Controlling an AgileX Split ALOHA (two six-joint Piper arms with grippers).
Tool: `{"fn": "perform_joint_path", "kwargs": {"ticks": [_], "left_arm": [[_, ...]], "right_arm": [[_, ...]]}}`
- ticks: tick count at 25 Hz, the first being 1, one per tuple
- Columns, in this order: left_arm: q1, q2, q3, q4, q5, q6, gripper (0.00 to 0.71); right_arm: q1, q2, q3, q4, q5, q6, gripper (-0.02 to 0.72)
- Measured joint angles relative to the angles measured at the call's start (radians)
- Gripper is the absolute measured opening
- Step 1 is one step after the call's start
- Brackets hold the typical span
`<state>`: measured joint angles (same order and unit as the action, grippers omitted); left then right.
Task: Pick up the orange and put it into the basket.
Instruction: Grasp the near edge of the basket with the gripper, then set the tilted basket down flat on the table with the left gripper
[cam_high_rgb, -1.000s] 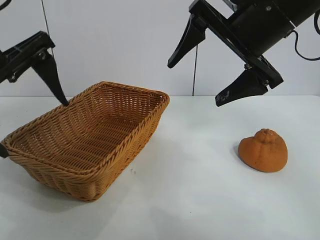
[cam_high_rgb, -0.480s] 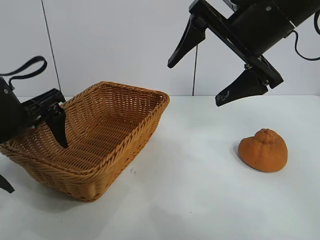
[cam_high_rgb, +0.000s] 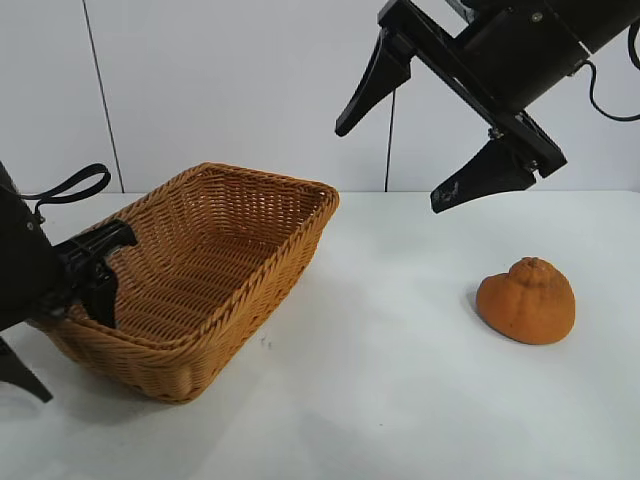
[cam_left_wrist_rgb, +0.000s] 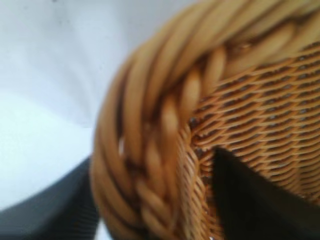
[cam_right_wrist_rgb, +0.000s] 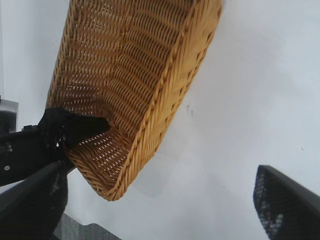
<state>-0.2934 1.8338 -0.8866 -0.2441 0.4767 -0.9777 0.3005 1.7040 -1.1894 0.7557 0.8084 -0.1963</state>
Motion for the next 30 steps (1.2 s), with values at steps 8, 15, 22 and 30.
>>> {"fn": "perform_joint_path", "kwargs": {"ticks": [8, 15, 22, 30], "left_arm": [[0.0, 0.0, -0.001, -0.023, -0.02, -0.024, 0.09], [0.012, 0.001, -0.119, -0.018, 0.115, -0.012, 0.09], [0.068, 0.014, -0.248, -0.013, 0.193, 0.121, 0.09], [0.163, 0.097, -0.38, -0.089, 0.357, 0.475, 0.09]], "right_arm": [[0.0, 0.0, 0.0, 0.0, 0.0, 0.0, 0.694], [0.0, 0.0, 0.0, 0.0, 0.0, 0.0, 0.694], [0.0, 0.0, 0.0, -0.008, 0.002, 0.0, 0.694], [0.0, 0.0, 0.0, -0.016, 0.015, 0.0, 0.694]]}}
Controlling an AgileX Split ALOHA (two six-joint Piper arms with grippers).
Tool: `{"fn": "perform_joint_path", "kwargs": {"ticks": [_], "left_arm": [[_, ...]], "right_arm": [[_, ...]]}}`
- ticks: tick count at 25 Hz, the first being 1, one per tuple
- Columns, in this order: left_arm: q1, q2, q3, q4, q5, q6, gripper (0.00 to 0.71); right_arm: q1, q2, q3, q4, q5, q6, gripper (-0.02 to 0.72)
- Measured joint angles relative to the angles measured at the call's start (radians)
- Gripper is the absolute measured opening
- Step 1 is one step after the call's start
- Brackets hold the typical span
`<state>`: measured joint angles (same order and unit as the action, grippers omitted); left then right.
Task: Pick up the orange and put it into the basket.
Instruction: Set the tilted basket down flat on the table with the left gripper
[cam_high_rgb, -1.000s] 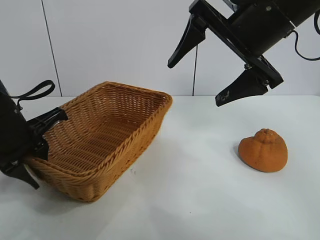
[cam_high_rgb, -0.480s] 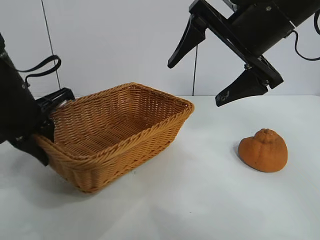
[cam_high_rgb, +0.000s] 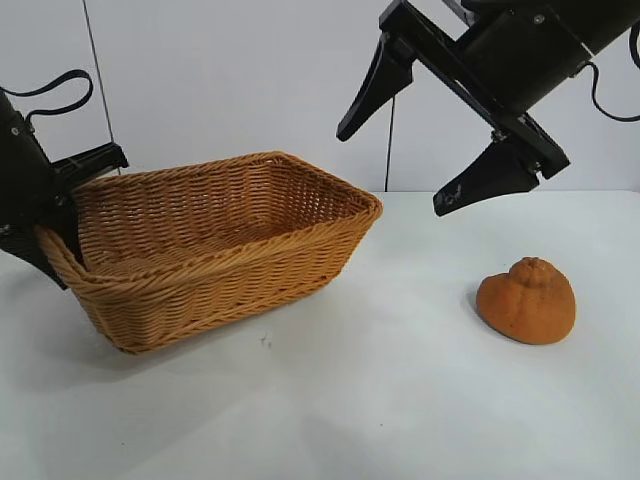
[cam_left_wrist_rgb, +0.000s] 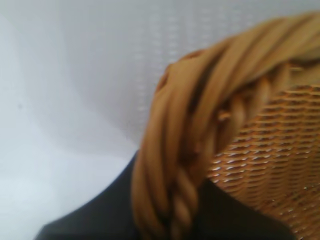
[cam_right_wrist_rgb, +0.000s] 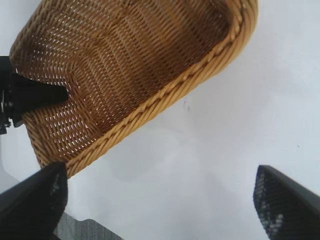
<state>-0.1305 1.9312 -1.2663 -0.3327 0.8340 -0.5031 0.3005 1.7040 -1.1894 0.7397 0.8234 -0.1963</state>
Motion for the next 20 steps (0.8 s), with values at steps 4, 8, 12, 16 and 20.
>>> {"fn": "perform_joint_path", "kwargs": {"ticks": [4, 8, 12, 16, 20], "left_arm": [[-0.005, 0.054, -0.104, -0.008, 0.111, 0.147, 0.09], [-0.005, 0.092, -0.177, -0.013, 0.166, 0.269, 0.09], [-0.005, 0.104, -0.189, -0.025, 0.183, 0.397, 0.09], [-0.005, 0.104, -0.188, -0.028, 0.193, 0.461, 0.09], [-0.005, 0.104, -0.188, -0.028, 0.168, 0.464, 0.09]], "right_arm": [[0.0, 0.0, 0.0, -0.001, 0.002, 0.0, 0.694], [0.0, 0.0, 0.0, -0.003, 0.003, 0.0, 0.694], [0.0, 0.0, 0.0, -0.004, 0.003, 0.0, 0.694], [0.0, 0.0, 0.0, -0.004, 0.003, 0.0, 0.694], [0.0, 0.0, 0.0, -0.004, 0.003, 0.0, 0.694]]}}
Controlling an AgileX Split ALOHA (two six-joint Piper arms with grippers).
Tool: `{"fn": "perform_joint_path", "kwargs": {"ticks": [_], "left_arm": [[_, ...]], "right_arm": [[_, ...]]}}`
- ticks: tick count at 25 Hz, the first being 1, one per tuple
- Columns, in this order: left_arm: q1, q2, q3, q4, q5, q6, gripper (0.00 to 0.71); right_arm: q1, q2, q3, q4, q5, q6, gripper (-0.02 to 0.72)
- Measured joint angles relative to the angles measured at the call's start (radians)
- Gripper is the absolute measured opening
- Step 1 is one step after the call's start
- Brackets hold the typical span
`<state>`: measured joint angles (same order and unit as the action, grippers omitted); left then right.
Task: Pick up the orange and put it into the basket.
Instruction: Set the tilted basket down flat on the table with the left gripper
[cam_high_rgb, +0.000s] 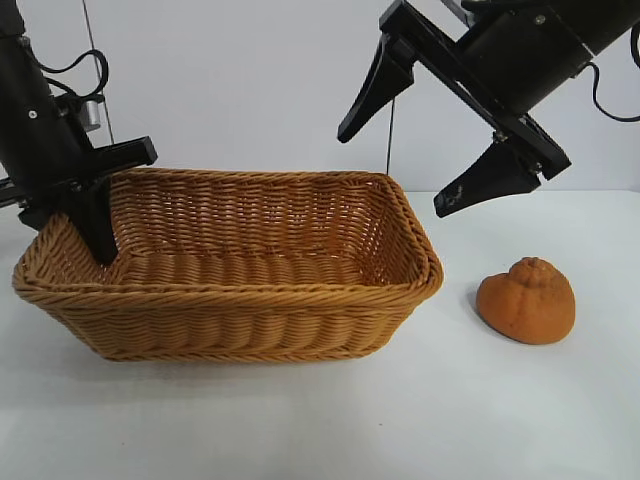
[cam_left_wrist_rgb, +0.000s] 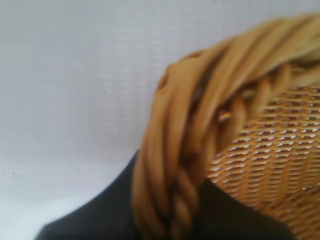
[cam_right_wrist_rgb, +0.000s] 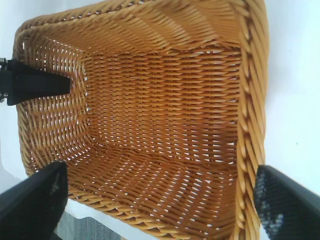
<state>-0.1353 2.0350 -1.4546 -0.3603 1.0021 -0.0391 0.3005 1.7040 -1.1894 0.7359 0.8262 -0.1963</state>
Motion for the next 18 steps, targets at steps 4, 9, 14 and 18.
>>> {"fn": "perform_joint_path", "kwargs": {"ticks": [4, 9, 14, 18], "left_arm": [[-0.001, 0.0, 0.0, 0.0, -0.004, 0.0, 0.09], [-0.028, 0.0, 0.0, 0.0, -0.029, 0.003, 0.09], [-0.055, 0.002, 0.0, -0.004, -0.067, 0.008, 0.09], [-0.055, 0.042, 0.0, -0.005, -0.062, 0.008, 0.09]], "right_arm": [[0.0, 0.0, 0.0, 0.0, 0.0, 0.0, 0.694], [0.0, 0.0, 0.0, 0.0, 0.0, 0.0, 0.694], [0.0, 0.0, 0.0, 0.0, 0.0, 0.0, 0.694], [0.0, 0.0, 0.0, 0.0, 0.0, 0.0, 0.694]]}}
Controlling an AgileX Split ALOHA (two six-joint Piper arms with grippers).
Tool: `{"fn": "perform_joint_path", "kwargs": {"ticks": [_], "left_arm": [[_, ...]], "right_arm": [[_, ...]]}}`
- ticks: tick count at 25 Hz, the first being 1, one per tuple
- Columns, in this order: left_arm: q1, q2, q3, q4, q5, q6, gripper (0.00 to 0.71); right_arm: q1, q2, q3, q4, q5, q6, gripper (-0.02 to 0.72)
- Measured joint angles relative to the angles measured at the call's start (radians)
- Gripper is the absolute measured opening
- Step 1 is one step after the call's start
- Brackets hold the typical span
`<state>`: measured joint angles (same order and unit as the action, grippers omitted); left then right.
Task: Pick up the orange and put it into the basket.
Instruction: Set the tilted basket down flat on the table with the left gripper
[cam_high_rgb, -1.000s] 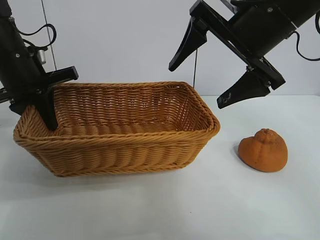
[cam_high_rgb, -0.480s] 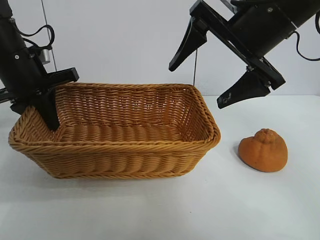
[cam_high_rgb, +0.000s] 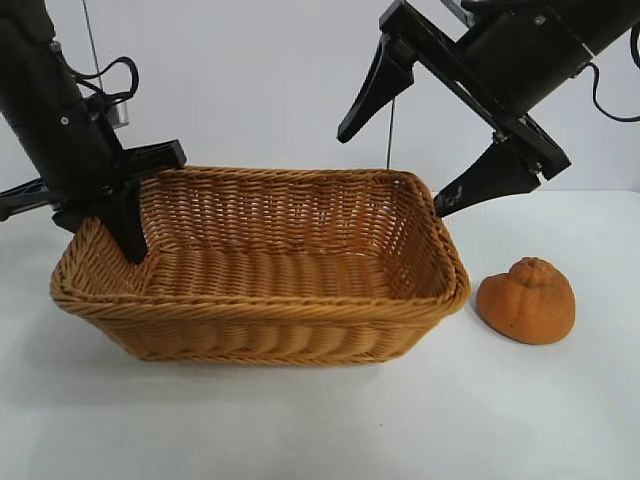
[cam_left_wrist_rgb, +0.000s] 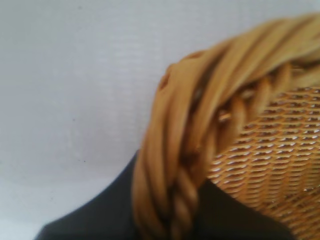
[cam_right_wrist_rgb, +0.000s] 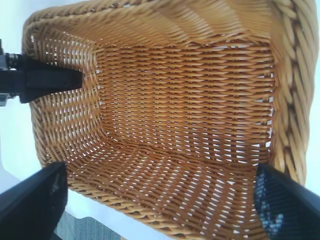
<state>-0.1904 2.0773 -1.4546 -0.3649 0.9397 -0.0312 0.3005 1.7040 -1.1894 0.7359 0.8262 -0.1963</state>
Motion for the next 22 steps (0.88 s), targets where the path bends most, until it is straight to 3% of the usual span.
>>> {"fn": "perform_joint_path", "kwargs": {"ticks": [10, 12, 16, 17, 22], "left_arm": [[0.002, 0.09, 0.0, -0.01, 0.001, 0.004, 0.099], [0.002, 0.091, 0.0, -0.01, 0.006, 0.004, 0.19], [0.002, 0.084, 0.0, -0.01, 0.018, 0.006, 0.546], [0.002, 0.08, -0.002, -0.01, 0.023, 0.006, 0.601], [0.002, 0.043, -0.065, -0.01, 0.091, 0.006, 0.679]], "right_arm": [[0.0, 0.0, 0.0, 0.0, 0.003, 0.0, 0.694], [0.0, 0.0, 0.0, 0.0, 0.003, 0.0, 0.694], [0.0, 0.0, 0.0, 0.0, 0.003, 0.0, 0.694], [0.0, 0.0, 0.0, 0.0, 0.003, 0.0, 0.694], [0.0, 0.0, 0.0, 0.0, 0.003, 0.0, 0.694]]}}
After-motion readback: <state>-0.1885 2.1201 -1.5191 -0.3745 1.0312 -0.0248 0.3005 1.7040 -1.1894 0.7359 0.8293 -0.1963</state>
